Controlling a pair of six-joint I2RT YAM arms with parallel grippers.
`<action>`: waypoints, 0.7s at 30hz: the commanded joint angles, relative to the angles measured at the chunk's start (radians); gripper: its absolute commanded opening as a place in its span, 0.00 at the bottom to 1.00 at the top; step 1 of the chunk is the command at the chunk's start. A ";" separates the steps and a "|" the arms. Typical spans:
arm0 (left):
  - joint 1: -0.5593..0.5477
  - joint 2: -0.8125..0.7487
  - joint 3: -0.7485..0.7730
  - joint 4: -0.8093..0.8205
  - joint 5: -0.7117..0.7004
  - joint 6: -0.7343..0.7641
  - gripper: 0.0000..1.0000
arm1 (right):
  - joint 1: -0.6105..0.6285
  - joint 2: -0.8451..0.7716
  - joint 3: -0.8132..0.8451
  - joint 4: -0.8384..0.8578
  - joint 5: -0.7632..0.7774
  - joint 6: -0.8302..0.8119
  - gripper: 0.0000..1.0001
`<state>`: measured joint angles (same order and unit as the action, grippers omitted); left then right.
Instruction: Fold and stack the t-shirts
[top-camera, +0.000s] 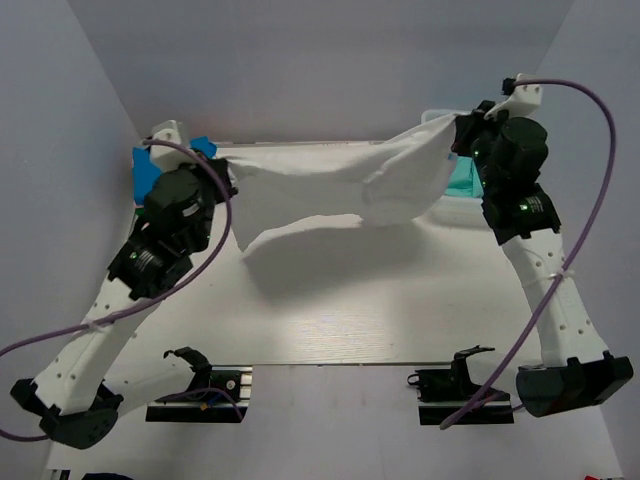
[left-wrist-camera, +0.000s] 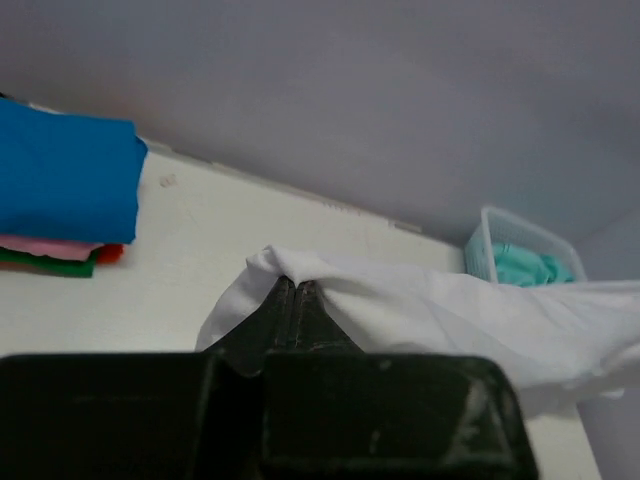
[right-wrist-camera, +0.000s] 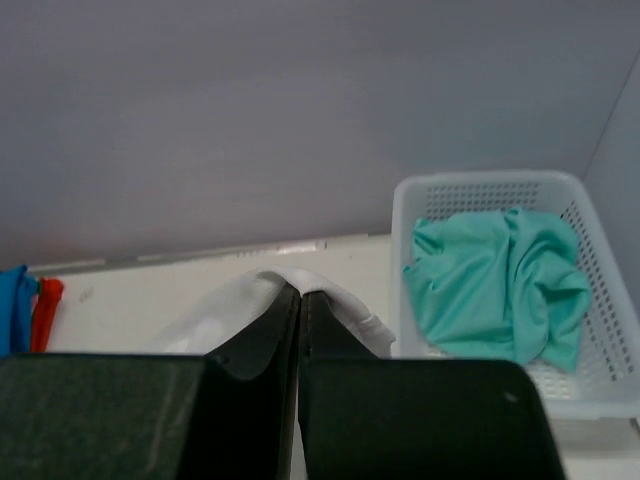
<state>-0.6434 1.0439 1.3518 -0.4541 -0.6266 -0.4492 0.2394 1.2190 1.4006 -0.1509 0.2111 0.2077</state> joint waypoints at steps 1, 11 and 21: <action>0.004 -0.086 0.043 -0.049 -0.128 0.021 0.00 | -0.003 -0.045 0.089 0.005 0.067 -0.057 0.00; 0.004 -0.251 0.194 -0.011 0.056 0.130 0.00 | -0.002 -0.185 0.264 -0.072 0.010 -0.125 0.00; 0.004 -0.159 0.129 0.032 -0.037 0.161 0.00 | -0.002 -0.141 0.210 -0.082 -0.019 -0.084 0.00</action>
<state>-0.6434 0.7933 1.5158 -0.4255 -0.5869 -0.3218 0.2386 0.9844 1.6215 -0.2291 0.1810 0.1162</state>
